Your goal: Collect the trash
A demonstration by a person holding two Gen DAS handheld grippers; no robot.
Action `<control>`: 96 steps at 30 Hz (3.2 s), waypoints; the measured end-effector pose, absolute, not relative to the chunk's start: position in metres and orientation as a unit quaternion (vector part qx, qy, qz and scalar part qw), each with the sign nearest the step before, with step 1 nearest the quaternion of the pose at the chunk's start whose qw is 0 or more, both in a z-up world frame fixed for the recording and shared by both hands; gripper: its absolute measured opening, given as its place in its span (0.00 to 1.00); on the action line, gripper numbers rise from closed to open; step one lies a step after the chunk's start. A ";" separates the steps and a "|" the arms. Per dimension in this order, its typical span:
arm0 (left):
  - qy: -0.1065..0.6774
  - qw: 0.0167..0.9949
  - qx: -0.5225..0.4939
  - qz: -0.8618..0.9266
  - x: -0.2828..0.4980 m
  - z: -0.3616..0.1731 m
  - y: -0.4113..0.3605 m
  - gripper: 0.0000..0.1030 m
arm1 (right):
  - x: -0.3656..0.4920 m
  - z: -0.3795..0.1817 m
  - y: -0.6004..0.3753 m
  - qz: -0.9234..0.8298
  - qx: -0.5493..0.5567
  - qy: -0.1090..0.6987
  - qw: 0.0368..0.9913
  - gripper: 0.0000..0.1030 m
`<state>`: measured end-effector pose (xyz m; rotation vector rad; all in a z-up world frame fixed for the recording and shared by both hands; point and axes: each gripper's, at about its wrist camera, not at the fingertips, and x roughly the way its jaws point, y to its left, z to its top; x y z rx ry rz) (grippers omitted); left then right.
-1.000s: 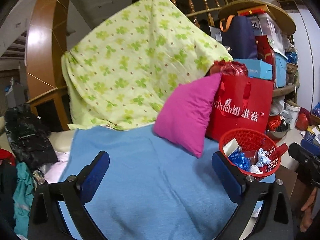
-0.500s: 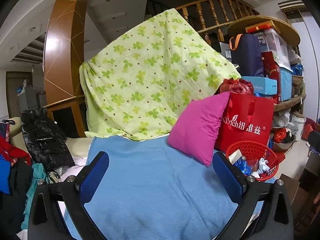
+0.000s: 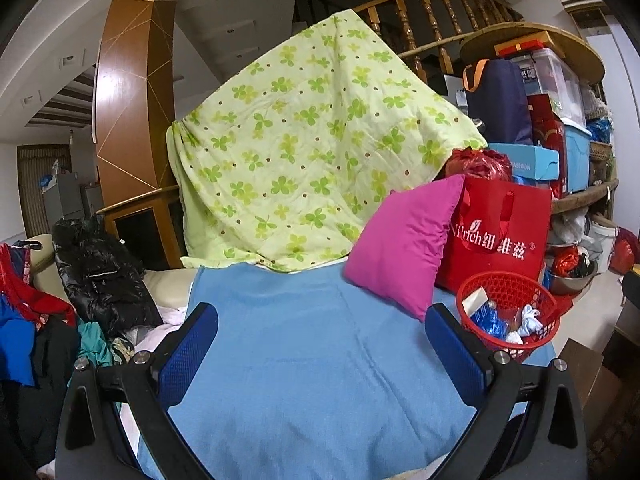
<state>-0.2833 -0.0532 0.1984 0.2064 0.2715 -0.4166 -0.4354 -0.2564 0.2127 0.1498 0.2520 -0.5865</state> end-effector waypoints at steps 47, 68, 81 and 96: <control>0.175 0.951 0.126 -0.220 -0.296 0.185 -0.059 1.00 | -0.421 0.202 -0.243 -0.273 0.079 0.151 0.947 1.00; 0.174 0.952 0.123 -0.219 -0.296 0.189 -0.059 1.00 | -0.430 0.216 -0.238 -0.287 0.077 0.120 0.947 1.00; 0.177 0.951 0.125 -0.220 -0.297 0.188 -0.059 1.00 | -0.428 0.212 -0.242 -0.287 0.078 0.128 0.946 1.00; 0.186 0.948 0.130 -0.222 -0.290 0.179 -0.064 1.00 | -0.423 0.205 -0.247 -0.292 0.081 0.134 0.944 1.00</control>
